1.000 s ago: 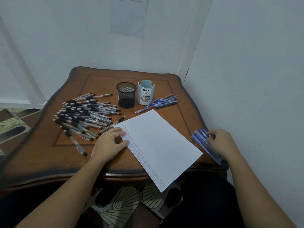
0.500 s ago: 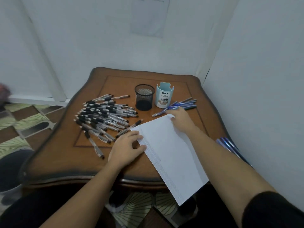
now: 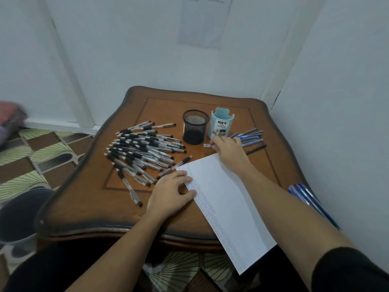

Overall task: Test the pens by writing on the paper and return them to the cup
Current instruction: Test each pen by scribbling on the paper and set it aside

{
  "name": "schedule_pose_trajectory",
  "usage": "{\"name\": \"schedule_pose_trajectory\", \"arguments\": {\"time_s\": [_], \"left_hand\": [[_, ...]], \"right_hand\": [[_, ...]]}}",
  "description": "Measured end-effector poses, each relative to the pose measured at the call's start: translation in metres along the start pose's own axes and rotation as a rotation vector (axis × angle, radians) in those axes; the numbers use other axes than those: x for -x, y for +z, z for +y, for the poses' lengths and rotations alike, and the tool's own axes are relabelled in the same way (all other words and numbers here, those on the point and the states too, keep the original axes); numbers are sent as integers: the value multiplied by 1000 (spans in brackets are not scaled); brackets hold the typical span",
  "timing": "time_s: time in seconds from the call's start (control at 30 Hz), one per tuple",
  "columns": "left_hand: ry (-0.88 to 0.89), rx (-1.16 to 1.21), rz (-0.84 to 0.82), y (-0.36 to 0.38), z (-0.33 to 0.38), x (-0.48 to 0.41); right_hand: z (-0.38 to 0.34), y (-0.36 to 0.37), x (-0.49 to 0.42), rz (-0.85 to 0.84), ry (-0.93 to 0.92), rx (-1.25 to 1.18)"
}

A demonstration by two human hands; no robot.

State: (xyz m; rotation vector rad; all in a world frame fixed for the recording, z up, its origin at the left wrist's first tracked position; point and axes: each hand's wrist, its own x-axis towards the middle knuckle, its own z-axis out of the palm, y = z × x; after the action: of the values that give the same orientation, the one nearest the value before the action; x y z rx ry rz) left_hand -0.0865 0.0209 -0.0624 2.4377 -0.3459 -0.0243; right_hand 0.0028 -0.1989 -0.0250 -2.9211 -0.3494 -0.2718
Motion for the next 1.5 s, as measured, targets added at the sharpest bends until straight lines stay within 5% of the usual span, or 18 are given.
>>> {"name": "schedule_pose_trajectory", "arguments": {"time_s": [0.37,0.53,0.67,0.77,0.83,0.93,1.1,1.5], "left_hand": [[8,27,9,2,-1,2],[-12,5,-3,1,1,4],[-12,6,-7,1,0,4],[-3,2,-2,1,1,3],[-3,5,4,1,1,4],[0,14,7,2,1,4],[0,24,13,2,2,4],[12,-4,39,5,3,5]], "right_hand": [[4,-18,50,-320,216,218],[8,-29,59,-242,309,126],[17,-43,74,-94,410,-290],[9,-50,90,76,580,-1038],[0,-53,104,89,633,-1435],[-8,-48,121,19,597,-1677],[-22,-25,139,29,498,-1416],[-31,-3,156,12,412,-1317]]}}
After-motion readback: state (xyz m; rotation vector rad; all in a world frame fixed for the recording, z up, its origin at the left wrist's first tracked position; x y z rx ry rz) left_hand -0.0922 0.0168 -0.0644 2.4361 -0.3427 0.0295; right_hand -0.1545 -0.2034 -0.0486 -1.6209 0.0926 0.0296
